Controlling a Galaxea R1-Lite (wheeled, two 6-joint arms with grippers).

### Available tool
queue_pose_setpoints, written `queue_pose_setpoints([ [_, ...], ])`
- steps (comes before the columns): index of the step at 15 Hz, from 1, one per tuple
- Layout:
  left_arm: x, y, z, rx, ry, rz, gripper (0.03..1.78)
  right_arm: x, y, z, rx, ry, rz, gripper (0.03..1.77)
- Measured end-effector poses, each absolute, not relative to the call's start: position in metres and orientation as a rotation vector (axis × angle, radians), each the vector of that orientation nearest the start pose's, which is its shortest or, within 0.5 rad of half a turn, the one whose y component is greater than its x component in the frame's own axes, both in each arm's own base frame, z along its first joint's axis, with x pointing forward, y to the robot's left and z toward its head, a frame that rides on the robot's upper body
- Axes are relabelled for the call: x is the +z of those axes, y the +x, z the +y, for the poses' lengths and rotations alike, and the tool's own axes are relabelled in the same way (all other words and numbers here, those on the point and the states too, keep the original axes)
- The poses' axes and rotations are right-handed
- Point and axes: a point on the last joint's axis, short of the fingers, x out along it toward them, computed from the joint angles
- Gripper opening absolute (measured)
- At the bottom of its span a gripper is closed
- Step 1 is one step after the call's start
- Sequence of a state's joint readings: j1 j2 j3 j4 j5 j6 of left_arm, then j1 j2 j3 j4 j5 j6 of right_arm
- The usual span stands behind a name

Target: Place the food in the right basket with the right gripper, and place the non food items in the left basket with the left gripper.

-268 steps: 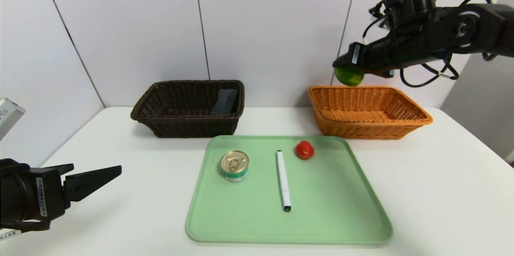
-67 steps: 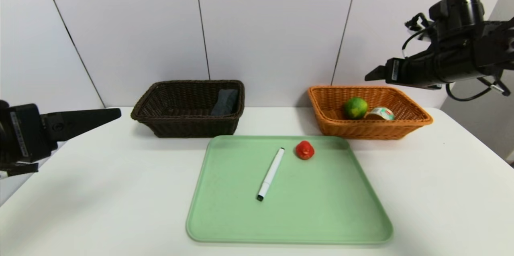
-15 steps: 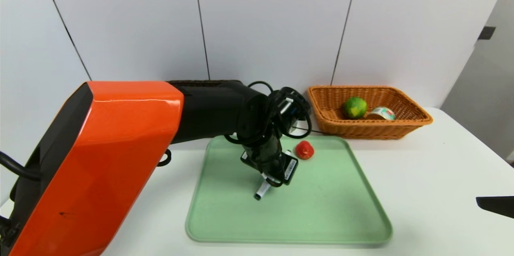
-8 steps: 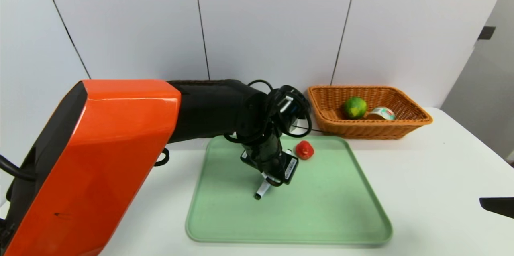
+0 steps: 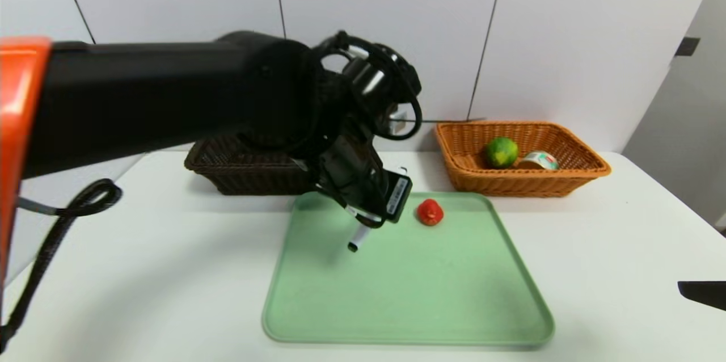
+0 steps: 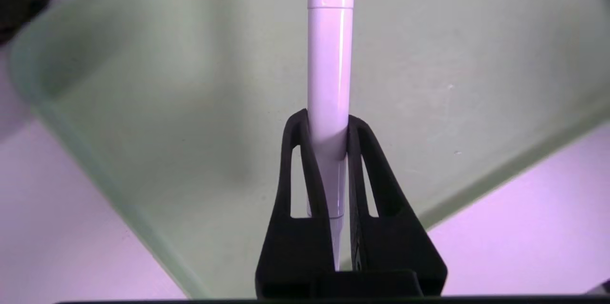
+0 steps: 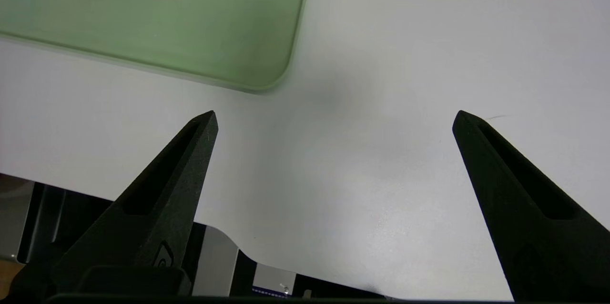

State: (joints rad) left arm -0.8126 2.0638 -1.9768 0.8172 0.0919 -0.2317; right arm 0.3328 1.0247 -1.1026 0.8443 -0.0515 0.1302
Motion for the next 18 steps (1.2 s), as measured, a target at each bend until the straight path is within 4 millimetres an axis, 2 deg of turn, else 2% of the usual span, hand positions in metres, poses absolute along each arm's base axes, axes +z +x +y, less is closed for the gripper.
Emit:
queue_pose_setpoints([
  [2,0.278,0.258,-0.261,-0.548,0.076,0.804,0.16,0.278,0.087,0.028,0.205,0.021,0.721,1.70],
  [4,0.308,0.261,-0.229,-0.475,-0.074,0.720,0.16,0.283,0.095,0.030,0.190,0.092,0.660,1.70],
  [6,0.331,0.269,-0.200,-0.395,-0.243,0.628,0.16,0.280,0.098,0.031,0.186,0.094,0.672,1.70],
  [8,0.344,0.278,-0.174,-0.302,-0.421,0.574,0.16,0.277,0.100,0.032,0.184,0.091,0.684,1.70],
  [10,0.345,0.291,-0.150,-0.191,-0.569,0.566,0.16,0.276,0.102,0.032,0.183,0.085,0.692,1.70],
  [12,0.335,0.311,-0.131,-0.074,-0.683,0.576,0.16,0.276,0.103,0.033,0.183,0.082,0.697,1.70],
  [15,0.307,0.346,-0.115,0.076,-0.767,0.601,0.16,0.275,0.104,0.033,0.183,0.080,0.702,1.70],
  [18,0.277,0.380,-0.110,0.180,-0.774,0.584,0.16,0.272,0.104,0.033,0.182,0.075,0.711,1.70],
])
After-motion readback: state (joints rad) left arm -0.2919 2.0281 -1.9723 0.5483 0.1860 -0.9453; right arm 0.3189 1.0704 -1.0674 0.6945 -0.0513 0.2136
